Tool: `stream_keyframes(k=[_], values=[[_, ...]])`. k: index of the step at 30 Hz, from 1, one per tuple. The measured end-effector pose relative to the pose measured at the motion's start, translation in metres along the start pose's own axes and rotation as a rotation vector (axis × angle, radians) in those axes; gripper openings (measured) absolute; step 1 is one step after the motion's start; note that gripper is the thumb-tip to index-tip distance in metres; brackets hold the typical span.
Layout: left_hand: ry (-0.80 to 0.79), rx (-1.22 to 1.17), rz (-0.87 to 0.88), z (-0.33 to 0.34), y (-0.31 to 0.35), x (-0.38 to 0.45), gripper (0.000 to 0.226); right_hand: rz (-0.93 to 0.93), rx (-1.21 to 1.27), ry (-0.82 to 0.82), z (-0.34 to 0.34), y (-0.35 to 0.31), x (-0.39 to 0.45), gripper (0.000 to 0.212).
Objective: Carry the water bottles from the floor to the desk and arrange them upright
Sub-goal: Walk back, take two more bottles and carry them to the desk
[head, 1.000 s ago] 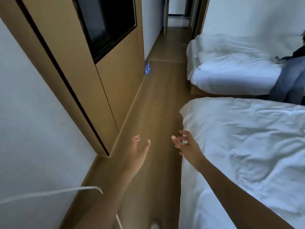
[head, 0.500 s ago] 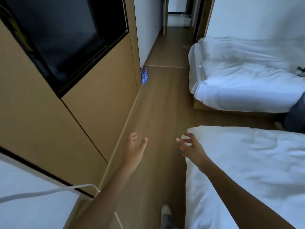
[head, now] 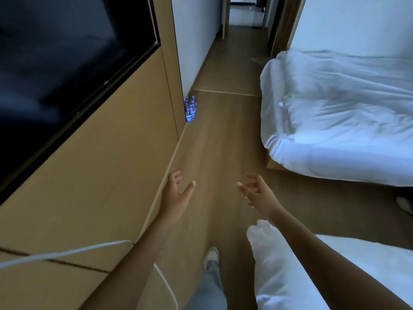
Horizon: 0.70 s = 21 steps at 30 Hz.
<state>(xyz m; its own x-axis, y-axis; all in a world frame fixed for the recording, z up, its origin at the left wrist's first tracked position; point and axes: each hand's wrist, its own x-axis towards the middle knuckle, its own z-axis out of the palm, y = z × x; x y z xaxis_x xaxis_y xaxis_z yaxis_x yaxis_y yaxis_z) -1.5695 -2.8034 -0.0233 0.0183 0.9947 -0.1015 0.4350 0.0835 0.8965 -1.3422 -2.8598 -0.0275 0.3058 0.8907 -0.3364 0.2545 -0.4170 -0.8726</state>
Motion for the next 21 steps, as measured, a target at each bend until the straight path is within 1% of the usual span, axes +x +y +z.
stream_keyframes(k=[5, 9, 13, 18, 21], values=[[0.007, -0.012, -0.030, 0.021, 0.032, 0.151, 0.053, 0.018, -0.014, 0.029, -0.015, -0.050, 0.138, 0.059], [-0.004, -0.005, -0.039, 0.045, 0.055, 0.247, 0.052, 0.018, -0.018, 0.027, -0.026, -0.085, 0.233, 0.056], [-0.018, -0.009, -0.038, 0.084, 0.076, 0.345, 0.051, 0.028, -0.020, 0.015, -0.043, -0.107, 0.337, 0.057], [0.000, -0.012, -0.023, 0.141, 0.107, 0.487, 0.050, -0.019, -0.008, 0.013, -0.074, -0.137, 0.494, 0.059], [0.014, -0.019, -0.051, 0.173, 0.132, 0.570, 0.050, -0.023, -0.016, -0.019, -0.095, -0.165, 0.588, 0.062]])
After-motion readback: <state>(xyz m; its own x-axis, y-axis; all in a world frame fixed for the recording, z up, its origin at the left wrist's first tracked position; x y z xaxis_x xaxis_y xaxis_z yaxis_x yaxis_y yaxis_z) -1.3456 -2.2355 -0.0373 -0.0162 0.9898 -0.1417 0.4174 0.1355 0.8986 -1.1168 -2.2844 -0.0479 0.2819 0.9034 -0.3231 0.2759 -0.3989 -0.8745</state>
